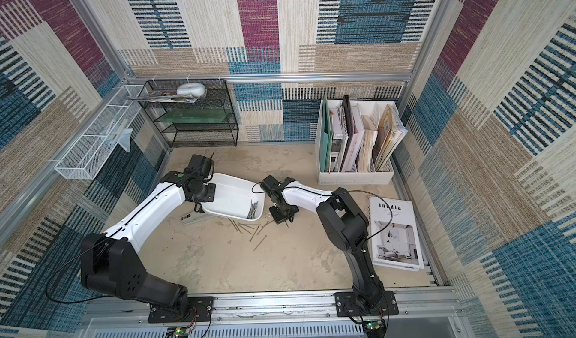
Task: Put the nails on the desktop into the storage box
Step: Pick up the nail from the center of the board, then place the nail in the storage box.
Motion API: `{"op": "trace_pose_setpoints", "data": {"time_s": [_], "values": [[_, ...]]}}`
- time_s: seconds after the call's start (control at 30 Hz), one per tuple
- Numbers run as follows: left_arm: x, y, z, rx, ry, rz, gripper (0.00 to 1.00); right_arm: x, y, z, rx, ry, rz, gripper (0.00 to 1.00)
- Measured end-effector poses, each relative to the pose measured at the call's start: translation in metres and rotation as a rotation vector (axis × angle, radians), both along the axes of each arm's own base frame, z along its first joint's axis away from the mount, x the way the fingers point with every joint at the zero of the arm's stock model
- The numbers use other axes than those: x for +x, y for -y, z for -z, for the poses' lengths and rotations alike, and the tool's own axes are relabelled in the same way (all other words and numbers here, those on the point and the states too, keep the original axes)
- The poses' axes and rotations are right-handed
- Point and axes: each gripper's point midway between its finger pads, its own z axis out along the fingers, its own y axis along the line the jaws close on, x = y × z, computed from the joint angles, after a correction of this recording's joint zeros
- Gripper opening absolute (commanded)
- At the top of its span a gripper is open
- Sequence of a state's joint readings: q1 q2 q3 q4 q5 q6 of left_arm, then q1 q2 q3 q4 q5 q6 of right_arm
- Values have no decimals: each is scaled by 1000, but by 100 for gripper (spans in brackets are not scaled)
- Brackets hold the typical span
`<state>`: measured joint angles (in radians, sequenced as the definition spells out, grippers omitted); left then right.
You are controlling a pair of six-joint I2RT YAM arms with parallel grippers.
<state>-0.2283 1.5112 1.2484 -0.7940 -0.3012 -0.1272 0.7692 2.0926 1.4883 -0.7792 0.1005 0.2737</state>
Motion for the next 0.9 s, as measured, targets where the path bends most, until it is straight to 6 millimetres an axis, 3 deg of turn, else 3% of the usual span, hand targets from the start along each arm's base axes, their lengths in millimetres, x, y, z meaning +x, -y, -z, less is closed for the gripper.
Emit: {"op": "trace_pose_setpoints", "data": {"time_s": [0.2,0.27,0.33,0.47,0.57,0.9], "values": [[0,0,-1,-1,4,0,0,-2,7,-10,38,56,35,0],[0,0,-1,-1,4,0,0,-17,27,-16,2,23,57,0],[0,0,-2,-1,7,1,0,-23,34,-33,19,29,75,0],[-1,0,-9,3,31,1,0,-23,20,-72,156,71,83,0],[-2,2,-10,4,39,7,0,-24,6,-90,250,67,73,0],[-3,7,-8,9,43,22,0,-25,-32,-115,435,17,29,0]]}}
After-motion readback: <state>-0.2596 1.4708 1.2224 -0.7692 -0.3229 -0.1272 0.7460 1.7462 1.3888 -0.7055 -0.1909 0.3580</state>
